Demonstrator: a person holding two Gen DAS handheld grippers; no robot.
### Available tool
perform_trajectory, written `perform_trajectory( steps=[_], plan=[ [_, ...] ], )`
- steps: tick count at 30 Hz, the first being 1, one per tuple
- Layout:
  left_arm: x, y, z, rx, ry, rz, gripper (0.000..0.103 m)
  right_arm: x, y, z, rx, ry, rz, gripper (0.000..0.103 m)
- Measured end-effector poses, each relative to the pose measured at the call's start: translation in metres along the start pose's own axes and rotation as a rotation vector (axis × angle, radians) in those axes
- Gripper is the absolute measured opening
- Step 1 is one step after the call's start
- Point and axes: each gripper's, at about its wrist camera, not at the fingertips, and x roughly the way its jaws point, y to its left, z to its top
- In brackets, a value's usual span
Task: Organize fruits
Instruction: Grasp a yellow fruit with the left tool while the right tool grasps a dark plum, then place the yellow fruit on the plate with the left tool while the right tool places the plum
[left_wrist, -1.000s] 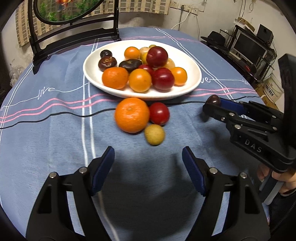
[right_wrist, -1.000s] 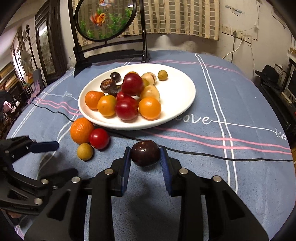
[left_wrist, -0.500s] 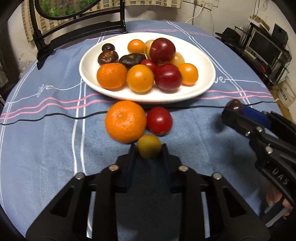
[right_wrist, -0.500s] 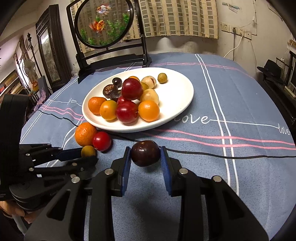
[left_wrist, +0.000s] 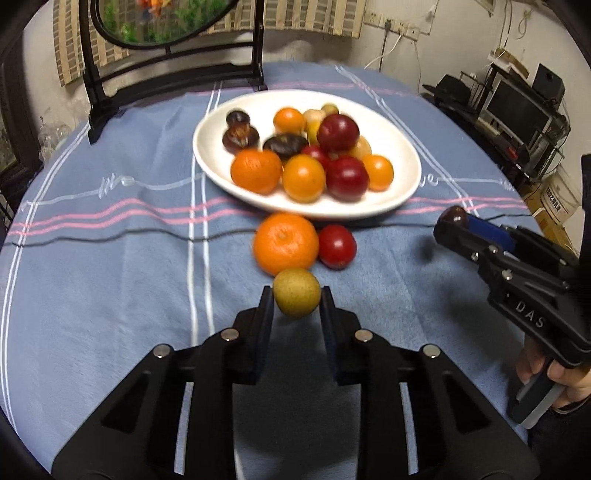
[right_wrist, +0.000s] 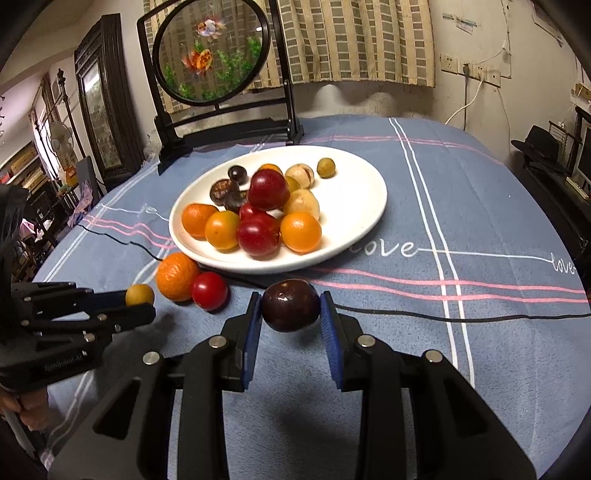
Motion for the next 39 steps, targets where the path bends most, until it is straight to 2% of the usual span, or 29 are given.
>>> perform_trajectory(
  steps=[7, 12, 19, 25, 26, 27, 28, 29, 39],
  plan=[
    [-0.013, 0.003, 0.028, 0.058, -0.062, -0.013, 0.026, -0.010, 0.008, 0.015, -0.016, -0.037, -0.052, 0.032],
    [-0.005, 0.009, 0.058, 0.065, -0.080, -0.046, 0.026, -0.006, 0.009, 0.040, -0.055, -0.057, -0.086, 0.032],
    [0.026, 0.024, 0.094, 0.026, -0.071, -0.032, 0.026, 0.032, 0.003, 0.066, -0.059, -0.032, -0.100, 0.032],
    [0.051, 0.027, 0.103, 0.022, -0.046, -0.021, 0.026, 0.064, -0.001, 0.072, -0.064, -0.003, -0.109, 0.032],
    [0.053, 0.028, 0.104, 0.021, -0.052, -0.018, 0.026, 0.068, -0.001, 0.073, -0.064, -0.003, -0.108, 0.035],
    [0.054, 0.029, 0.105, 0.018, -0.061, -0.013, 0.035, 0.070, -0.002, 0.073, -0.065, 0.000, -0.104, 0.039],
    [0.055, 0.029, 0.107, 0.011, -0.067, -0.008, 0.052, 0.072, -0.002, 0.073, -0.069, 0.000, -0.108, 0.040],
    [0.054, 0.030, 0.108, 0.002, -0.080, -0.008, 0.056, 0.073, -0.001, 0.073, -0.077, -0.003, -0.121, 0.040],
    [0.032, 0.024, 0.093, 0.003, -0.109, -0.001, 0.062, 0.047, -0.008, 0.066, -0.024, -0.004, -0.103, 0.040]
  ],
)
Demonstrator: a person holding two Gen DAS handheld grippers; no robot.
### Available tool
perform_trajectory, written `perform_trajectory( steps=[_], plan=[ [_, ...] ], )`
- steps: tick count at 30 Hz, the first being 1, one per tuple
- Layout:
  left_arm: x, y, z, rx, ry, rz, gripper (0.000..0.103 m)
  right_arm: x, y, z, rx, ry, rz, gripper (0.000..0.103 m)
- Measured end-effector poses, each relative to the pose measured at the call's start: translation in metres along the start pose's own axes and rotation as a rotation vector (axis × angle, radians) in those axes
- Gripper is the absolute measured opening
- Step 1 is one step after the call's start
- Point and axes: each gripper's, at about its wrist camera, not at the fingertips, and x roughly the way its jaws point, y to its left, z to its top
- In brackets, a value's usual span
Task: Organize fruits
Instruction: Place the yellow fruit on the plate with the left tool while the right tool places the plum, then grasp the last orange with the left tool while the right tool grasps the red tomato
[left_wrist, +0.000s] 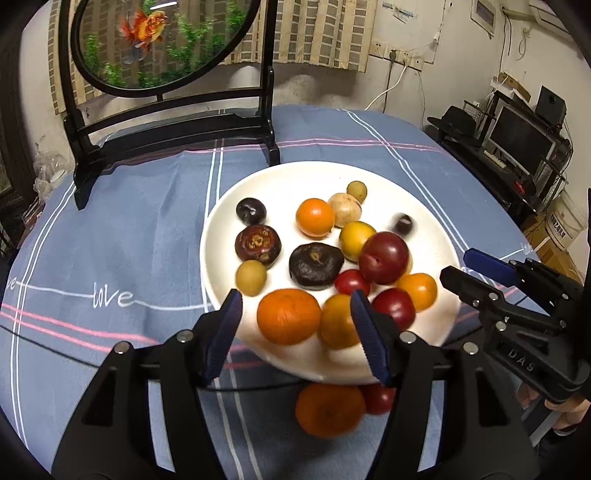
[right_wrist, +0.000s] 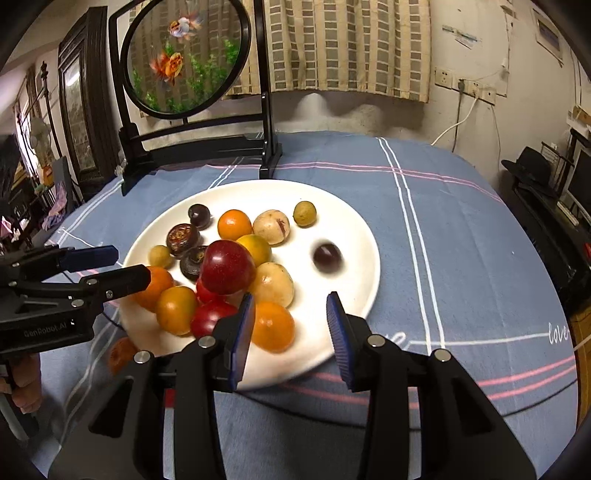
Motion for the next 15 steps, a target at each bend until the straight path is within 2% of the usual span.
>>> perform_trajectory(
  steps=[5, 7, 15],
  plan=[
    [-0.021, -0.005, -0.015, 0.004, -0.017, 0.024, 0.068, -0.019, 0.003, -0.009, 0.006, 0.003, 0.015, 0.040],
    [-0.030, -0.007, -0.022, 0.004, -0.023, 0.034, 0.074, -0.025, 0.007, -0.016, -0.001, 0.006, 0.025, 0.040],
    [-0.048, -0.007, -0.050, -0.016, -0.027, 0.034, 0.075, -0.035, 0.034, -0.045, -0.064, 0.060, 0.053, 0.040]
  ],
)
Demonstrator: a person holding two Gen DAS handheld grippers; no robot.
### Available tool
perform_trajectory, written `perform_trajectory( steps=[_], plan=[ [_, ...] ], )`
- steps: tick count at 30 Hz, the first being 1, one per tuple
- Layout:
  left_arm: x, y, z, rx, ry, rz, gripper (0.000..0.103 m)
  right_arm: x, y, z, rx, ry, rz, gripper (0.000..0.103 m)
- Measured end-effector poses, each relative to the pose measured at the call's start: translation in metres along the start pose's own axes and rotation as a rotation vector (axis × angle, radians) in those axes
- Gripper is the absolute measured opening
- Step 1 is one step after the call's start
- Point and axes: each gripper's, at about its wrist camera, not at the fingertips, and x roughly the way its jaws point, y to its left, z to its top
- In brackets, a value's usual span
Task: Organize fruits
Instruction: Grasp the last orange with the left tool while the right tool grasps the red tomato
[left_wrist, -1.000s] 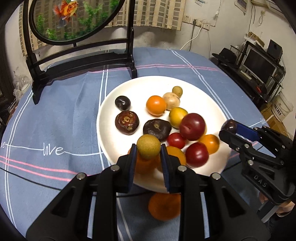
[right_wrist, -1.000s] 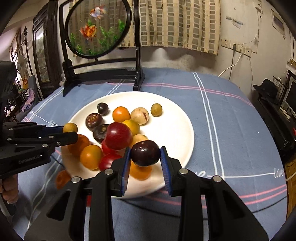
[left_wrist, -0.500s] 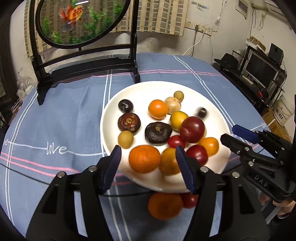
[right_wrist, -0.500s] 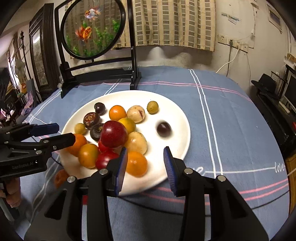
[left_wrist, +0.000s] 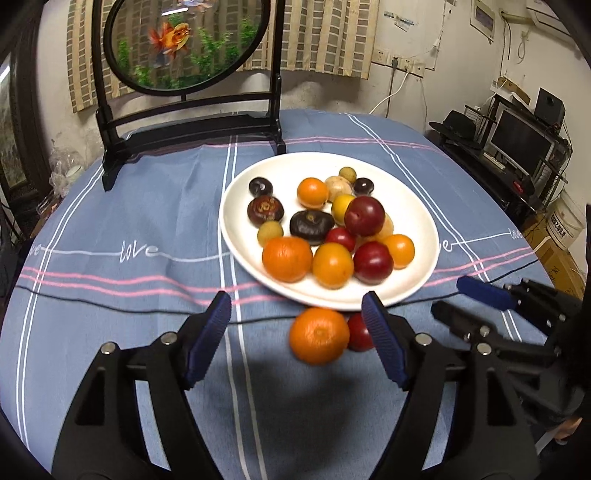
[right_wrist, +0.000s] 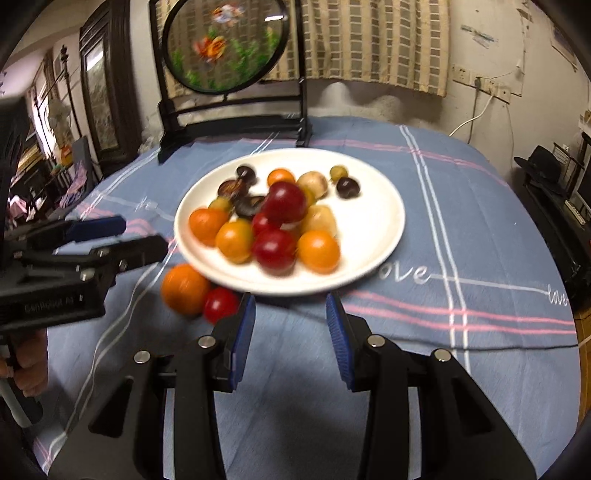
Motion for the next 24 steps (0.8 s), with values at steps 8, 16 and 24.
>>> perform_trajectory(
  steps=[8, 16, 24],
  plan=[
    [0.009, 0.016, -0.010, -0.020, 0.009, 0.032, 0.078, 0.022, 0.028, -0.014, -0.067, 0.088, -0.011, 0.040],
    [0.021, 0.042, -0.009, -0.050, -0.001, 0.111, 0.081, 0.055, 0.047, -0.010, -0.115, 0.134, -0.032, 0.040],
    [0.021, 0.041, -0.009, -0.054, 0.014, 0.051, 0.082, 0.063, 0.057, 0.000, -0.125, 0.111, -0.015, 0.031]
  ],
)
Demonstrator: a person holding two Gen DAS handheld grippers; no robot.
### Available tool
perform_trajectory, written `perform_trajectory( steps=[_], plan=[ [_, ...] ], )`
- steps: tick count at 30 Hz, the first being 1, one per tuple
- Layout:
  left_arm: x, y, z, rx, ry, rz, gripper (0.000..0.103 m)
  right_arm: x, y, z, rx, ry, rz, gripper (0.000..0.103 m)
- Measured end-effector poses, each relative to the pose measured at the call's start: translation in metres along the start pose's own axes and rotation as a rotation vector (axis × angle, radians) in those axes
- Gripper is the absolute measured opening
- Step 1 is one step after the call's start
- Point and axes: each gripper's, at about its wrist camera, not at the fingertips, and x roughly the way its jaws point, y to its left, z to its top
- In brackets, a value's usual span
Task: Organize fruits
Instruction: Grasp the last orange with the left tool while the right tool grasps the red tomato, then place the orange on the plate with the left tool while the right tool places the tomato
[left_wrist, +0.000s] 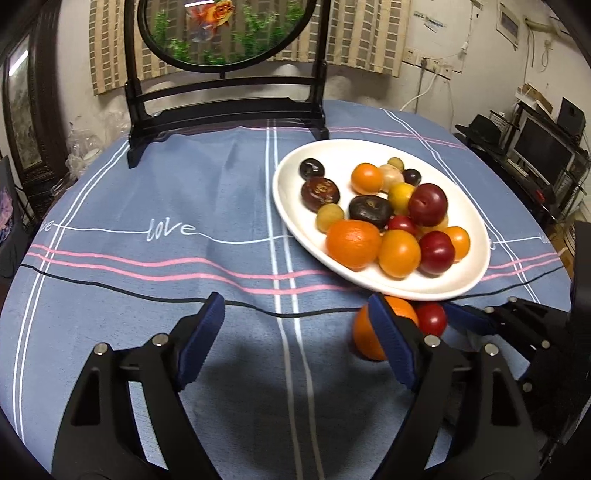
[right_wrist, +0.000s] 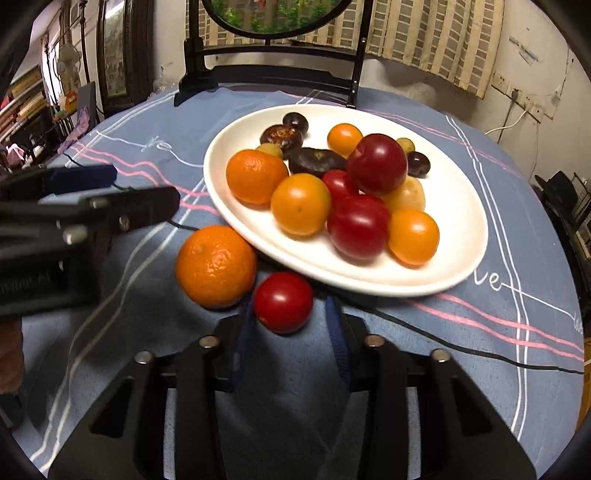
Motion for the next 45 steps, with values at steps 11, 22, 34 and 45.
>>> perform_trajectory(
  steps=[11, 22, 34, 45],
  plan=[
    [0.010, -0.030, -0.013, 0.101, 0.042, -0.063, 0.082, -0.039, -0.038, -0.025, 0.102, -0.041, -0.017, 0.031],
    [0.034, -0.057, -0.026, 0.121, 0.107, -0.191, 0.047, -0.050, -0.050, -0.032, 0.146, -0.070, 0.005, 0.031],
    [0.001, -0.056, -0.014, 0.112, 0.060, -0.164, 0.042, -0.080, -0.062, -0.032, 0.154, -0.125, -0.032, 0.031],
    [-0.010, -0.060, 0.036, 0.125, 0.008, -0.137, 0.042, -0.077, -0.080, 0.010, 0.141, -0.187, -0.055, 0.031]
  ],
)
